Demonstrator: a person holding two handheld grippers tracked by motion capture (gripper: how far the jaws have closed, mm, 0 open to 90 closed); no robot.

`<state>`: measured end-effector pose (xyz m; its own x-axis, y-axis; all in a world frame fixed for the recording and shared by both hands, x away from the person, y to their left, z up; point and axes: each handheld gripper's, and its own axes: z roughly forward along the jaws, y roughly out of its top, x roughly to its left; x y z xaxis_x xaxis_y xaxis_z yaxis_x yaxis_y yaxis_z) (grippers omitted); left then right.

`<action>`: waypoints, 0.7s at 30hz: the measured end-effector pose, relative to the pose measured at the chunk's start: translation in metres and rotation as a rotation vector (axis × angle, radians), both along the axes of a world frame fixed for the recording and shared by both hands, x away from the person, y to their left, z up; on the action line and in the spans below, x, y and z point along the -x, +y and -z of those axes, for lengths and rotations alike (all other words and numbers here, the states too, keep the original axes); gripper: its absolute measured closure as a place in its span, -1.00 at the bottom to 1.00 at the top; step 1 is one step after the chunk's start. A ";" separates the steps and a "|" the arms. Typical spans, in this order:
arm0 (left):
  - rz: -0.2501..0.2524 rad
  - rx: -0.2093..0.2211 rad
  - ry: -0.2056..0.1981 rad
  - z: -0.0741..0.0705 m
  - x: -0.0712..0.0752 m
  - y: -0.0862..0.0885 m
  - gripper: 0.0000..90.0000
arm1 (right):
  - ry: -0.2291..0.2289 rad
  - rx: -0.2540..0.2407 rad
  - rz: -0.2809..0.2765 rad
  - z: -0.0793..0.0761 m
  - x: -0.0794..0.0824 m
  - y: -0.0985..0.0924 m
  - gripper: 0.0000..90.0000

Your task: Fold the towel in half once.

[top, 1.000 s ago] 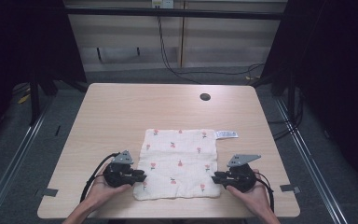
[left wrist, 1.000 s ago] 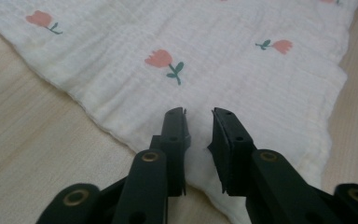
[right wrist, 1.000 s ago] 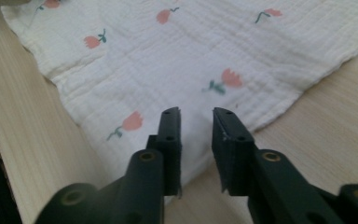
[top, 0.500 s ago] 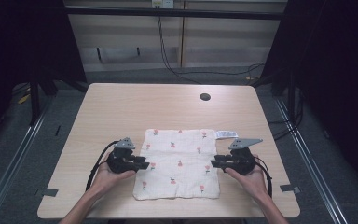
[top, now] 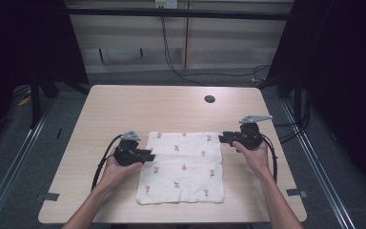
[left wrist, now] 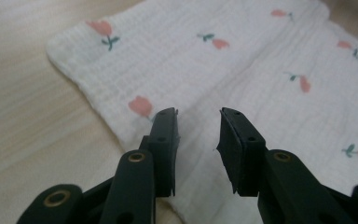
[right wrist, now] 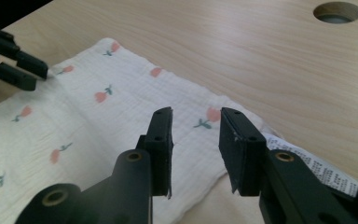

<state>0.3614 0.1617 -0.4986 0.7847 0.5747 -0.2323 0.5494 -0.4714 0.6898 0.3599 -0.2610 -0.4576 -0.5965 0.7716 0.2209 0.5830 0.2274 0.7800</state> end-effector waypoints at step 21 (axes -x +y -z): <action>0.014 -0.015 -0.014 0.001 0.012 0.004 0.46 | 0.040 0.149 0.047 0.029 -0.054 0.012 0.45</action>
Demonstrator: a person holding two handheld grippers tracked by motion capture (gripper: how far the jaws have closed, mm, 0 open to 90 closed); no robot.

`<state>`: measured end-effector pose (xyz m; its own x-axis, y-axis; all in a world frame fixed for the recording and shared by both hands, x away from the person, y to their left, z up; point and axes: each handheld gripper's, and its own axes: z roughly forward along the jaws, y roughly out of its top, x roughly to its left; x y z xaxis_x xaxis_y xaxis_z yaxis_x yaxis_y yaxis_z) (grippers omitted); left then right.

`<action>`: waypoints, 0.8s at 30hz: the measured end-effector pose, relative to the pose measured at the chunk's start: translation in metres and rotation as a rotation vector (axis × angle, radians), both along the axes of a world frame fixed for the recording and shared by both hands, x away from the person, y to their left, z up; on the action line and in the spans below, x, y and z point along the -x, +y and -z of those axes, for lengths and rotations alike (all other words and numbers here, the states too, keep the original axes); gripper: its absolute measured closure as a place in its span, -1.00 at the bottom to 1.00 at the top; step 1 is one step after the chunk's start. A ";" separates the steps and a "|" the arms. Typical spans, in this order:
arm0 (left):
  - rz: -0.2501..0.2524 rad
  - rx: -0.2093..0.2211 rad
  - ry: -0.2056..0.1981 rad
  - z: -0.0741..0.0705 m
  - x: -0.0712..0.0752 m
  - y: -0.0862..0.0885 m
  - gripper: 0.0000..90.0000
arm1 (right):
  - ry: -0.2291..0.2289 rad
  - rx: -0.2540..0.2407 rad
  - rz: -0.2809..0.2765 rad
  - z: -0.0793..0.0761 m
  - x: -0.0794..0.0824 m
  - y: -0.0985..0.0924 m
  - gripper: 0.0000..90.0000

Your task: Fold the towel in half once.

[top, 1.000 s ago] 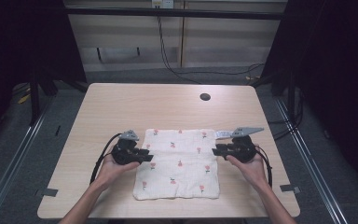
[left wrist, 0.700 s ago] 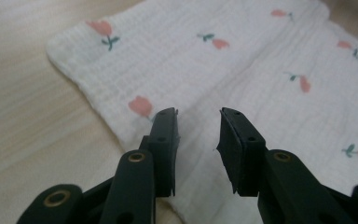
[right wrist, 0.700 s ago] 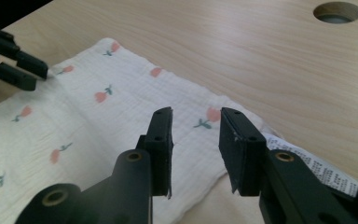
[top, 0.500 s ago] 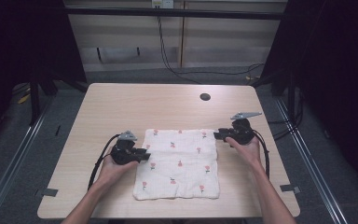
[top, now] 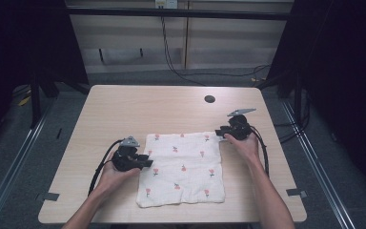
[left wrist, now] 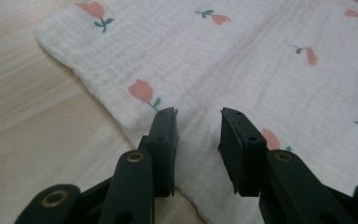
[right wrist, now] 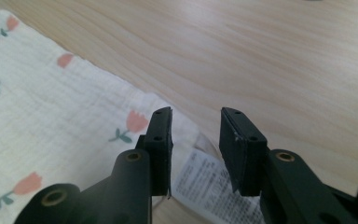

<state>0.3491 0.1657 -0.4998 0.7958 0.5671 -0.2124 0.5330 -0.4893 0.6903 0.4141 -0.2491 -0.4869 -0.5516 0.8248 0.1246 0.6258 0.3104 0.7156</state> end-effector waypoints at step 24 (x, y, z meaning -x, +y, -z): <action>-0.124 0.069 -0.016 -0.023 -0.051 0.018 0.25 | 0.065 0.024 -0.038 0.015 -0.008 0.009 0.82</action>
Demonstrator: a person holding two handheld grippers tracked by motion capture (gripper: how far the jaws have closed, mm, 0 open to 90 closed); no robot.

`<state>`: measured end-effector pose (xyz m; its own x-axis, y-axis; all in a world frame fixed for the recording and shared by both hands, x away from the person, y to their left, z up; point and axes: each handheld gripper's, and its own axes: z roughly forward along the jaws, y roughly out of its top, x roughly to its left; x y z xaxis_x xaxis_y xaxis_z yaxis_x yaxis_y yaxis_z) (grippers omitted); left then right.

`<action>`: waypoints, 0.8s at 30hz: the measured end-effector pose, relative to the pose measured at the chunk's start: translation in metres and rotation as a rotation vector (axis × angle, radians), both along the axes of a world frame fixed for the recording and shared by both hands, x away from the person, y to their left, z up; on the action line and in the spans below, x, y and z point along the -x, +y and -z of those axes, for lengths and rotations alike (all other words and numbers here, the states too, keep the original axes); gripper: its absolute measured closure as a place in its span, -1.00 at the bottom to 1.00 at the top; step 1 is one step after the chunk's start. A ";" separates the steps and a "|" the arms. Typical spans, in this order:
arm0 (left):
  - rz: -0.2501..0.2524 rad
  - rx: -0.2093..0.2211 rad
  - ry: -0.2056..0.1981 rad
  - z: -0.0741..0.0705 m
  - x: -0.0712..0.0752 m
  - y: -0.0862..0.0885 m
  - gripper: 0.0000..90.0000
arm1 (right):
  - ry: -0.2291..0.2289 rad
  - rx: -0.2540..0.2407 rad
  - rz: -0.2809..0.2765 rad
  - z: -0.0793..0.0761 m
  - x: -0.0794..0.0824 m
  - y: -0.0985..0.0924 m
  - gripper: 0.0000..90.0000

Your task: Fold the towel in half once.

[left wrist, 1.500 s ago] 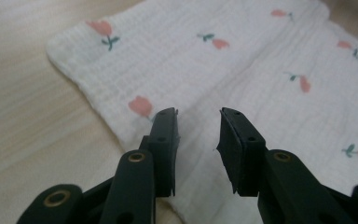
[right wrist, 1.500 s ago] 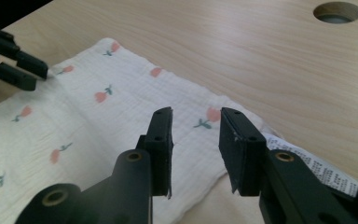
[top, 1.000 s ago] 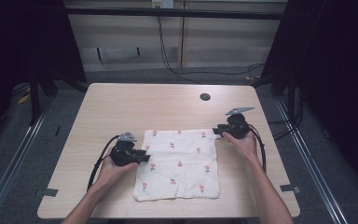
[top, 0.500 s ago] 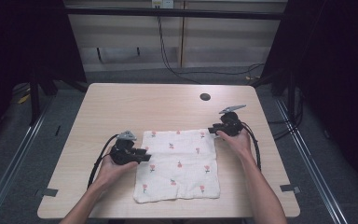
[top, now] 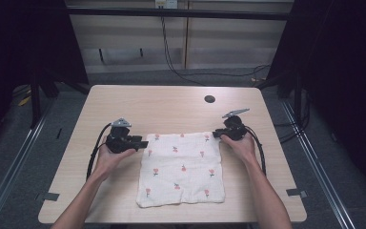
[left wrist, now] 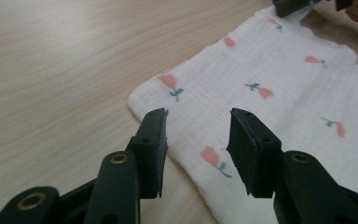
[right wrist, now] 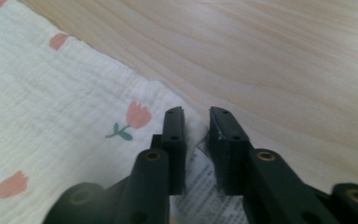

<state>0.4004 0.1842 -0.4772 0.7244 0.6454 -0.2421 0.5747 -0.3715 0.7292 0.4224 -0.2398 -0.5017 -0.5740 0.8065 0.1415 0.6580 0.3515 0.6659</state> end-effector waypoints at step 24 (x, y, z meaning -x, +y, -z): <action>-0.012 -0.026 0.074 0.026 -0.050 -0.021 0.39 | -0.036 -0.045 0.008 -0.013 0.011 0.001 0.92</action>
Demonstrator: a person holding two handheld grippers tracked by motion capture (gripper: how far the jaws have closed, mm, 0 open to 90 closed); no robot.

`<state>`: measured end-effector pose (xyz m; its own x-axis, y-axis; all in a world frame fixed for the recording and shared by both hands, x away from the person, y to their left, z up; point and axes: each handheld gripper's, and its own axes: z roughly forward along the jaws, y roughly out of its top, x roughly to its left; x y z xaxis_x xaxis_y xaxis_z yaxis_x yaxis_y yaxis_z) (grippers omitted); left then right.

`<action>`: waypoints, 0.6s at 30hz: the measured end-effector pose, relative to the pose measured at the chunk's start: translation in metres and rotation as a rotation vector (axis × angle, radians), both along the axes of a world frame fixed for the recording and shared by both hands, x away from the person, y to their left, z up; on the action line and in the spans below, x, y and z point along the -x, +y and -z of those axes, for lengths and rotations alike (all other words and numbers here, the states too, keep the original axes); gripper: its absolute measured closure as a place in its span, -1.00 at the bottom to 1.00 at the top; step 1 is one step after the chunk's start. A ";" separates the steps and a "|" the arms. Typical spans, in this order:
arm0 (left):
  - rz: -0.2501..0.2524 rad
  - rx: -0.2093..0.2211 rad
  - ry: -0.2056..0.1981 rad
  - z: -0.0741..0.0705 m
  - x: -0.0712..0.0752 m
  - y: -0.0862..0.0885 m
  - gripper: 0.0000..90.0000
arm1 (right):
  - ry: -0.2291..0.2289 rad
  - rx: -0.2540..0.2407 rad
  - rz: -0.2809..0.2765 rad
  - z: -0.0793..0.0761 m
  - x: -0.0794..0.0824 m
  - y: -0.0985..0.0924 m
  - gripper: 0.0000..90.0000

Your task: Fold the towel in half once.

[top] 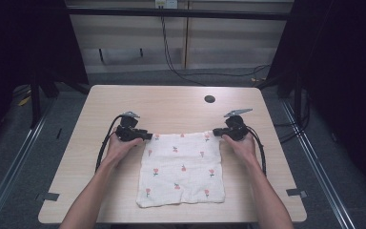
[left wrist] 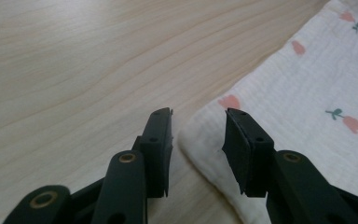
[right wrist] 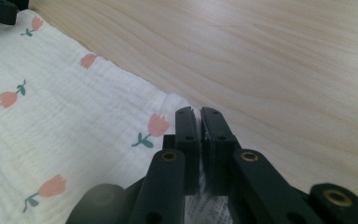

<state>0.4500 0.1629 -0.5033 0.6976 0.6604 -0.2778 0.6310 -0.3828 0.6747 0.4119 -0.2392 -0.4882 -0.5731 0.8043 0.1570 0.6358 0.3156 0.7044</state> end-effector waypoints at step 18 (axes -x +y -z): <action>0.030 0.075 -0.048 -0.015 0.013 0.006 0.90 | 0.006 -0.085 -0.014 -0.009 0.005 -0.009 0.93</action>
